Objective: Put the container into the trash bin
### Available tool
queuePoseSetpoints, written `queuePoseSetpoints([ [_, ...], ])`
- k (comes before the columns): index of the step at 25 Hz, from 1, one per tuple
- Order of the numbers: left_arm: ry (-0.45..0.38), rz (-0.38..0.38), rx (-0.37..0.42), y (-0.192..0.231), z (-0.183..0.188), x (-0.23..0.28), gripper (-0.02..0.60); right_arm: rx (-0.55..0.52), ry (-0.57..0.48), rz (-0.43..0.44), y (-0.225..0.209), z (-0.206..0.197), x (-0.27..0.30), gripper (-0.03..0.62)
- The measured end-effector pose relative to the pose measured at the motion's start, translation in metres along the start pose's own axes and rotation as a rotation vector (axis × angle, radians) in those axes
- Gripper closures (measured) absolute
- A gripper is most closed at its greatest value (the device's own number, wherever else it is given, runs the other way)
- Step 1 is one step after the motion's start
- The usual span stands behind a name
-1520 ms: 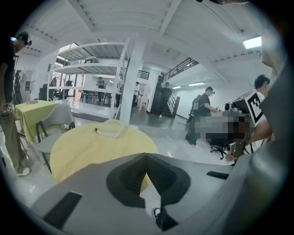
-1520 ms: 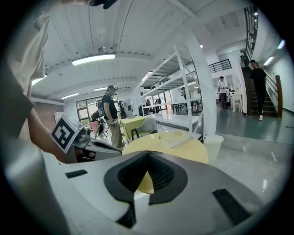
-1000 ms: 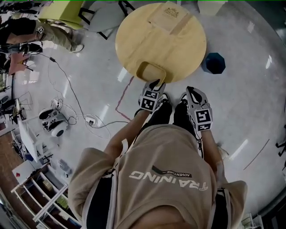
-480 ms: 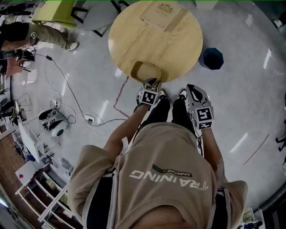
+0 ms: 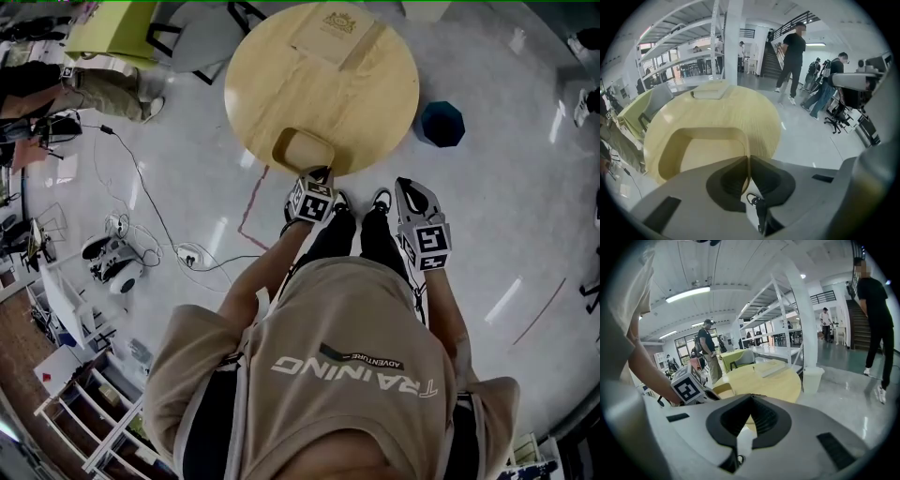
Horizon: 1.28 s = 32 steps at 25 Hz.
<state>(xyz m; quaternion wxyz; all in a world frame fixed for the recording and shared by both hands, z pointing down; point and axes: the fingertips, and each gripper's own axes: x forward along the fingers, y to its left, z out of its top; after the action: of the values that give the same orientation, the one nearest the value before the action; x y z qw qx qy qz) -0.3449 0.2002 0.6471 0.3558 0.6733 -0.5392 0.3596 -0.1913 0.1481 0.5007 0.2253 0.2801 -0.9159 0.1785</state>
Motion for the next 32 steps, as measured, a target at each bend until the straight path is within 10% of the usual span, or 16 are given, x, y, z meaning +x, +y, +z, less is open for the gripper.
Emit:
queuePoseSetpoints([
  [32, -0.275, -0.226, 0.126, -0.042, 0.088, -0.111, 0.560, -0.013, -0.097, -0.235, 0.039, 0.030, -0.067, 0.595],
])
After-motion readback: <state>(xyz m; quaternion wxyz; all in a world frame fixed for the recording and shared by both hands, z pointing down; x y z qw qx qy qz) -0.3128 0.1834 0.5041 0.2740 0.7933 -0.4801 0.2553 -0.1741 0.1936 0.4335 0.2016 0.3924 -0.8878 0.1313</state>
